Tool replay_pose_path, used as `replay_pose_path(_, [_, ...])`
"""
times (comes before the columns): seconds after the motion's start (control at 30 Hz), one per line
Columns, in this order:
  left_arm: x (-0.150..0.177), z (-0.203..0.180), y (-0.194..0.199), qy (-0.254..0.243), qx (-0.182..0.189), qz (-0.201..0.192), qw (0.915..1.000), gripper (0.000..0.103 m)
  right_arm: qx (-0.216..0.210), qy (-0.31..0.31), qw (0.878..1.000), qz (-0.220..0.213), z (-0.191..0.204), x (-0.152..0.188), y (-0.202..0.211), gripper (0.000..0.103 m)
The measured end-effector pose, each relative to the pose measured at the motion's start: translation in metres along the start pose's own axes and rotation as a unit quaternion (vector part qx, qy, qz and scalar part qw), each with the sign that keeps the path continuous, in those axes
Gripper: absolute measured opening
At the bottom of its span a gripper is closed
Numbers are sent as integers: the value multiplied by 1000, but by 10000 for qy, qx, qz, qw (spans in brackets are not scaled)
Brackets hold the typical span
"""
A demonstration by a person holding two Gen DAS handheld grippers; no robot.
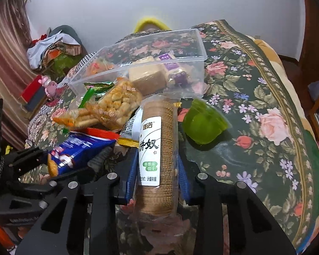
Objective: Organize snacks
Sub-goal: 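Grasp the blue cracker bag with the left tool while the right tool grasps the tall biscuit roll, then place the cracker bag with the left tool while the right tool places the biscuit roll into the box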
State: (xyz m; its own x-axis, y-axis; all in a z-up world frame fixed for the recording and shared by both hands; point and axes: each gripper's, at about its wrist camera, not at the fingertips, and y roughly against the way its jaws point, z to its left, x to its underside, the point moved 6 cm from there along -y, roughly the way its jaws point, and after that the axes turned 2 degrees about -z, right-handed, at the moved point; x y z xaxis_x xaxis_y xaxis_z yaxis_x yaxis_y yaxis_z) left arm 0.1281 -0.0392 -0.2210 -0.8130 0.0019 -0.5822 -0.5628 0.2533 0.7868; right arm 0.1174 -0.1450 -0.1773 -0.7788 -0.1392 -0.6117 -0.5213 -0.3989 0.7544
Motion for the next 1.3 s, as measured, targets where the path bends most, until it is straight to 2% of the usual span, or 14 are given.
replay_pose_path(0.33, [-24,0,41,-210,-250,-539,9980,59,-78,-45,9996,-266,2,-8,20,32])
replay_pose_path(0.7, [-73,-3,62,-326,-378,-1023,9935,59,-123,97,9961,-865,7,-54,41,32])
replay_pose_path(0.87, [-94,0,58,-341,-503,-1128,9918,59,-114,171,9937,-1104,8,-78,44,32])
replay_pose_path(1.03, [-118,10,49,-184,-439,-1182,9919,59,-83,250,9919,-1243,6,-99,42,32])
replay_pose_path(1.3, [-149,32,15,-19,-480,-1007,9938,59,-19,315,9908,-1316,3,-123,29,32])
